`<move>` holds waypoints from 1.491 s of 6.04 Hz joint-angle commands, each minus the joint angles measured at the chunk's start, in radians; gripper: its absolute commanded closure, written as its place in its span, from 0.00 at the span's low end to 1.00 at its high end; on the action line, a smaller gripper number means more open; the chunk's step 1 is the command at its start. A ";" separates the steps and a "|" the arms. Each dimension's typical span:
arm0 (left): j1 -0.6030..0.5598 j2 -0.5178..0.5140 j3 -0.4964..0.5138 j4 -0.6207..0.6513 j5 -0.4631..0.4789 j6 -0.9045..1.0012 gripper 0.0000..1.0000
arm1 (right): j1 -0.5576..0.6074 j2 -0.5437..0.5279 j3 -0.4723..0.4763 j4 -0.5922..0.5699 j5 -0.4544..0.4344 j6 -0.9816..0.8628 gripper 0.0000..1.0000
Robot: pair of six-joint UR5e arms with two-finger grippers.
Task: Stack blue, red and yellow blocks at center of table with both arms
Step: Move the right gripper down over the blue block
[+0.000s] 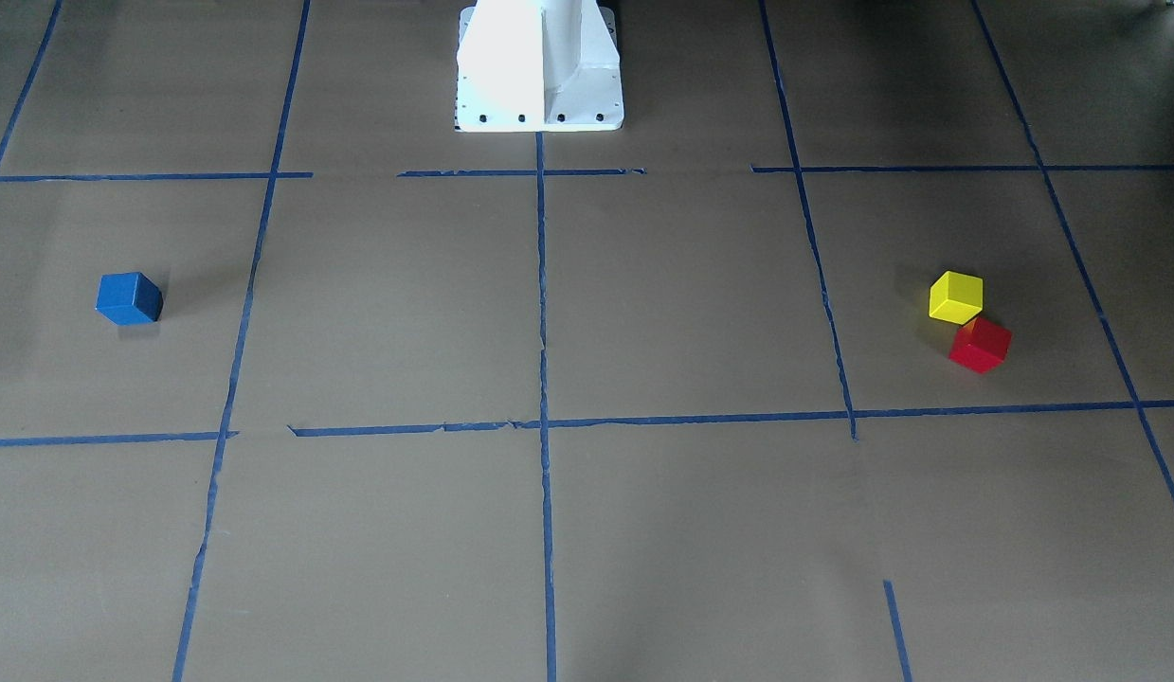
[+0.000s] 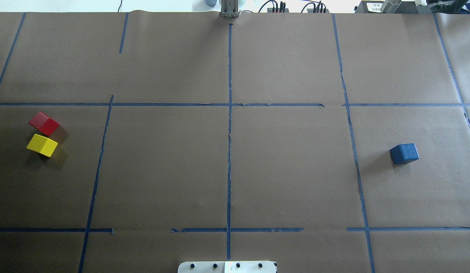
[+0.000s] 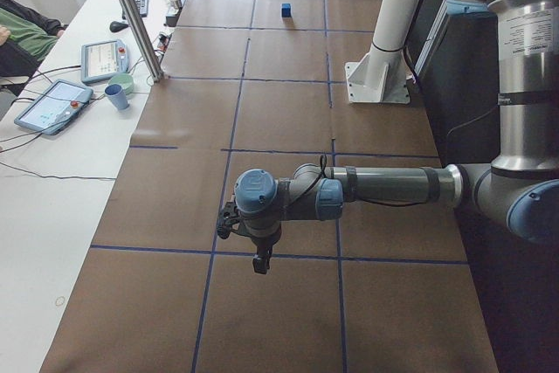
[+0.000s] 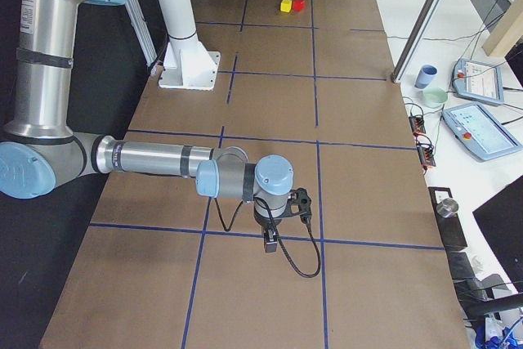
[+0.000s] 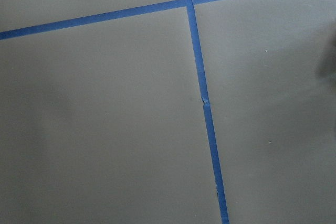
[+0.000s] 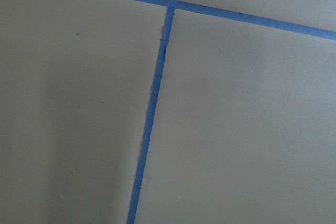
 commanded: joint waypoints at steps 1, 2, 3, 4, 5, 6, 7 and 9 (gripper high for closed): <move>0.005 0.008 -0.004 -0.003 0.003 0.000 0.00 | 0.000 0.008 0.013 0.001 0.003 0.003 0.00; 0.006 0.010 -0.004 -0.002 -0.002 0.000 0.00 | -0.001 0.011 0.040 0.002 0.009 -0.001 0.00; 0.006 0.011 -0.004 -0.003 -0.004 0.000 0.00 | -0.009 0.017 0.095 -0.001 0.017 0.005 0.00; 0.006 0.010 -0.005 -0.005 -0.004 0.000 0.00 | -0.064 0.060 0.102 0.002 0.079 0.053 0.00; 0.006 0.010 -0.005 -0.005 -0.004 0.000 0.00 | -0.142 0.084 0.123 0.004 0.083 0.163 0.00; 0.006 0.010 -0.005 -0.008 -0.005 0.000 0.00 | -0.232 0.088 0.128 0.136 0.075 0.351 0.00; 0.006 0.011 -0.008 -0.009 -0.005 0.000 0.00 | -0.344 0.080 0.127 0.324 0.013 0.602 0.00; 0.006 0.010 -0.011 -0.011 -0.005 0.000 0.00 | -0.562 0.055 0.123 0.524 -0.148 0.890 0.00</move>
